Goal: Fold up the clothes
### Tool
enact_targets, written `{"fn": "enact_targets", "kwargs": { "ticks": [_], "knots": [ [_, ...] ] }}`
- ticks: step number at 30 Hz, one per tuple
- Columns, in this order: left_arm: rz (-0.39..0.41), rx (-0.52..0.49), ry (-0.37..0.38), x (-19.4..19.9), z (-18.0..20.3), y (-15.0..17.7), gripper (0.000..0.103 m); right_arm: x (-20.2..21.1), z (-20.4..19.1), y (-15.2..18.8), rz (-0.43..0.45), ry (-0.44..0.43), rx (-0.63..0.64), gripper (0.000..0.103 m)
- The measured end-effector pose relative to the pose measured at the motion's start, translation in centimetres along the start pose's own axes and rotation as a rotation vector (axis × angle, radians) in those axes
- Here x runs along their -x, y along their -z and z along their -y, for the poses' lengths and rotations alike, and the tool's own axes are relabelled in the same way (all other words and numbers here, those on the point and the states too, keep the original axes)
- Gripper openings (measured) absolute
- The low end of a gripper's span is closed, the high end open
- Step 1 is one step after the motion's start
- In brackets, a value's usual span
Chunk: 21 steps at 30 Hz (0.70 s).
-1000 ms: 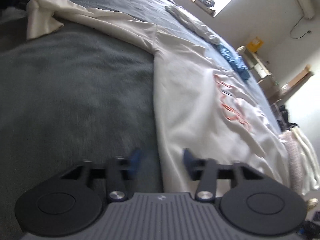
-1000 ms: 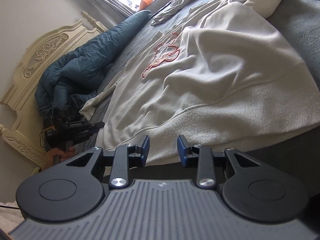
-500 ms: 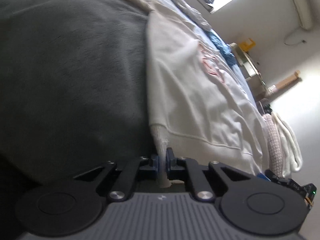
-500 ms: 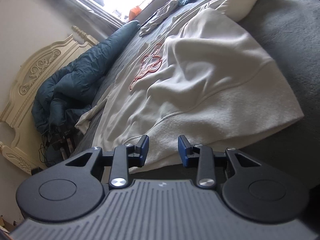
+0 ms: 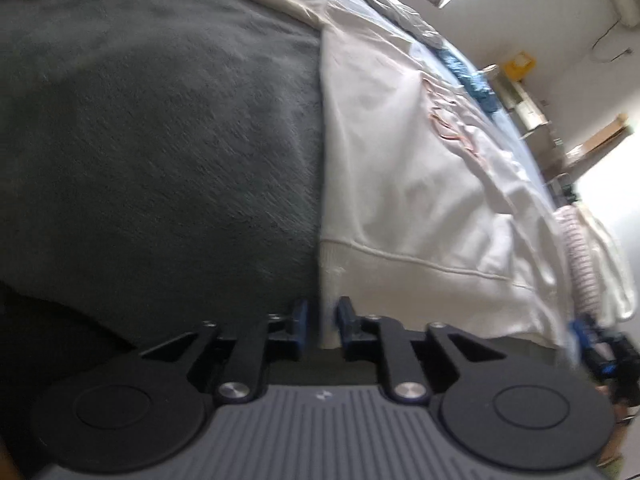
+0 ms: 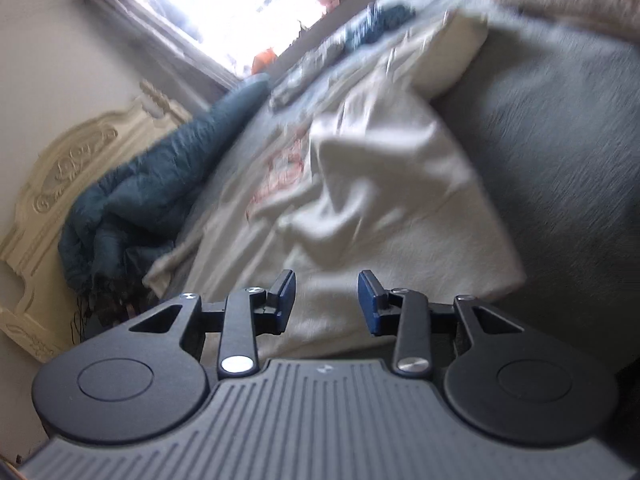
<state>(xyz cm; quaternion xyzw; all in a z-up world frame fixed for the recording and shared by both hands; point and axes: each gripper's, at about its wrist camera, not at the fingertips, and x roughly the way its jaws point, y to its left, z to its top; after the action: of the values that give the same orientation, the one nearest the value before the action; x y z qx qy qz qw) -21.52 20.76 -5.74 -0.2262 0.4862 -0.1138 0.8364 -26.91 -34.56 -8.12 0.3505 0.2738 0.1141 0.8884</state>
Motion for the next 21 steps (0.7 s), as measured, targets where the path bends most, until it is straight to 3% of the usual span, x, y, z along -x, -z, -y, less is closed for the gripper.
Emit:
{"fn": "enact_targets", "kwargs": {
  "ticks": [5, 7, 11, 13, 15, 18, 21],
  "knots": [
    [0.104, -0.107, -0.108, 3.0, 3.3, -1.5, 0.037, 1.9, 2.0, -1.4, 0.107, 0.077, 0.03, 0.05],
    [0.156, -0.188, -0.107, 3.3, 5.9, -2.0, 0.055, 1.4, 3.2, -1.6, 0.097, 0.097, 0.007, 0.05],
    [0.146, -0.395, 0.011, -0.2, 13.6, -2.5, 0.064, -0.7, 4.5, -1.4, 0.043, 0.119, 0.01, 0.049],
    [0.103, -0.483, 0.086, -3.0, 17.4, -2.5, 0.066, -1.2, 4.4, -0.9, 0.04, 0.131, 0.05, 0.039],
    [0.062, -0.527, 0.153, -5.7, 20.6, -2.3, 0.067, -1.3, 3.9, -0.6, 0.058, 0.165, 0.111, 0.014],
    [0.007, -0.559, 0.217, -8.9, 24.2, -1.6, 0.067, -0.3, 3.6, -0.5, 0.116, 0.127, 0.138, 0.006],
    [-0.028, -0.57, 0.265, -11.1, 26.9, -0.9, 0.067, 0.3, 1.3, -0.2, 0.175, 0.086, 0.272, 0.006]
  ]
}}
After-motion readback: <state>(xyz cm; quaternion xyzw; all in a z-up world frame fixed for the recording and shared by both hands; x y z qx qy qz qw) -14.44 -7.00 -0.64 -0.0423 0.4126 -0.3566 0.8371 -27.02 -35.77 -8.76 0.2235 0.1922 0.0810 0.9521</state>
